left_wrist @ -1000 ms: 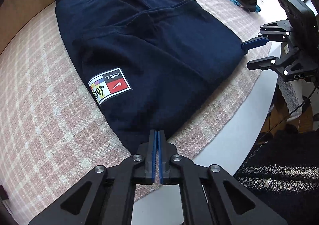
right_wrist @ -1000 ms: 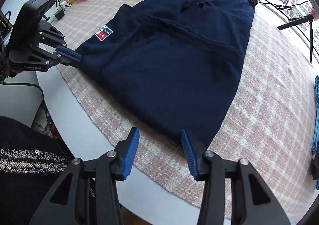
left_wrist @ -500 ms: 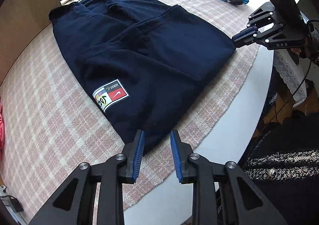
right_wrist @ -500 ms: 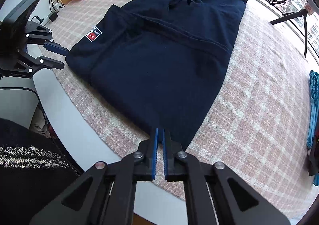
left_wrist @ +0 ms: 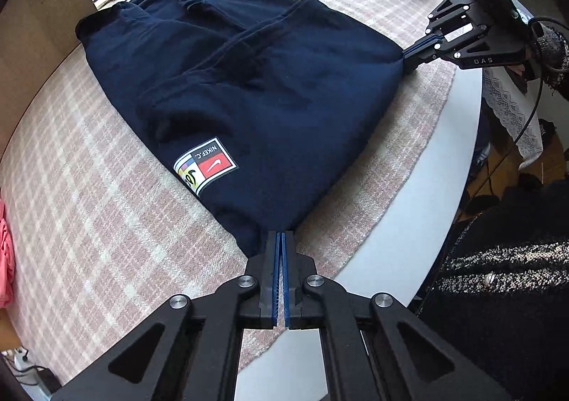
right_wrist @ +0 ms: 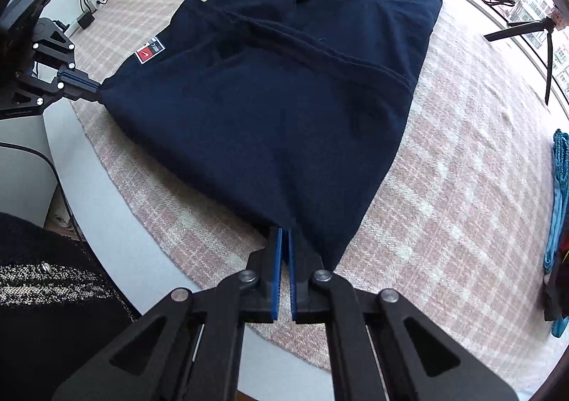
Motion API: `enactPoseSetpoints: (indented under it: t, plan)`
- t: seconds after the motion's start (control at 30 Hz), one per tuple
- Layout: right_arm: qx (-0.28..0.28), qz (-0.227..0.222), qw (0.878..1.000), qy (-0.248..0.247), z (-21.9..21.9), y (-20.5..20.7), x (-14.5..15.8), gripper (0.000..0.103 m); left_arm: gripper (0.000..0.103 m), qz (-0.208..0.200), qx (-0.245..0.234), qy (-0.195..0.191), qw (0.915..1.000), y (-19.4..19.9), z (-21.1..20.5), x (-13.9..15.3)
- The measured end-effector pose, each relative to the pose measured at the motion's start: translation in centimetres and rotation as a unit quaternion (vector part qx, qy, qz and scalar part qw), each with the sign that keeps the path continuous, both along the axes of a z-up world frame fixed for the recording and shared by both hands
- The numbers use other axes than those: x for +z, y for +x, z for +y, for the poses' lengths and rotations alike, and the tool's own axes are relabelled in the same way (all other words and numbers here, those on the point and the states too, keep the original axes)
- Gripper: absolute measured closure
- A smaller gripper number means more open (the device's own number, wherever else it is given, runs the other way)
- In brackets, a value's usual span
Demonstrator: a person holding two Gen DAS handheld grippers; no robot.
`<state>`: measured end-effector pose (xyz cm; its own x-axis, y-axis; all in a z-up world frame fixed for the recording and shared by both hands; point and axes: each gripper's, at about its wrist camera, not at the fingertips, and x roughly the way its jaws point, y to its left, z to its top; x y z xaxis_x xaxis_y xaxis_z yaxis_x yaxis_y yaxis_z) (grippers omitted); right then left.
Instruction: Fold clothes
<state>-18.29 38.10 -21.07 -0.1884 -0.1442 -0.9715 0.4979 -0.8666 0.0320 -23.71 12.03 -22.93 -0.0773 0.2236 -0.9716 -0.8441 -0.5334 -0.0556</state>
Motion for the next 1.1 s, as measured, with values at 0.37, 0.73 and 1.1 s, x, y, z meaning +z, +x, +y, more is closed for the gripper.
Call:
enactPoseSetpoints:
  t: [0.37,0.73,1.1]
  plan:
    - [-0.104,-0.027,0.992,-0.059,5.1,-1.4,1.6,0.061,0.083,-0.021,0.076,0.034,0.9963,-1.7,-5.1,0.2]
    - [-0.141,-0.062,0.984,-0.092,7.4,-4.3,0.8,0.101,0.103,-0.047,0.109,0.045,0.9919,-3.3,-6.0,-1.8]
    - [-0.125,0.005,0.985,-0.123,7.2,-8.4,8.5,0.093,0.095,-0.026,0.105,0.123,0.9865,-6.6,-4.9,1.0]
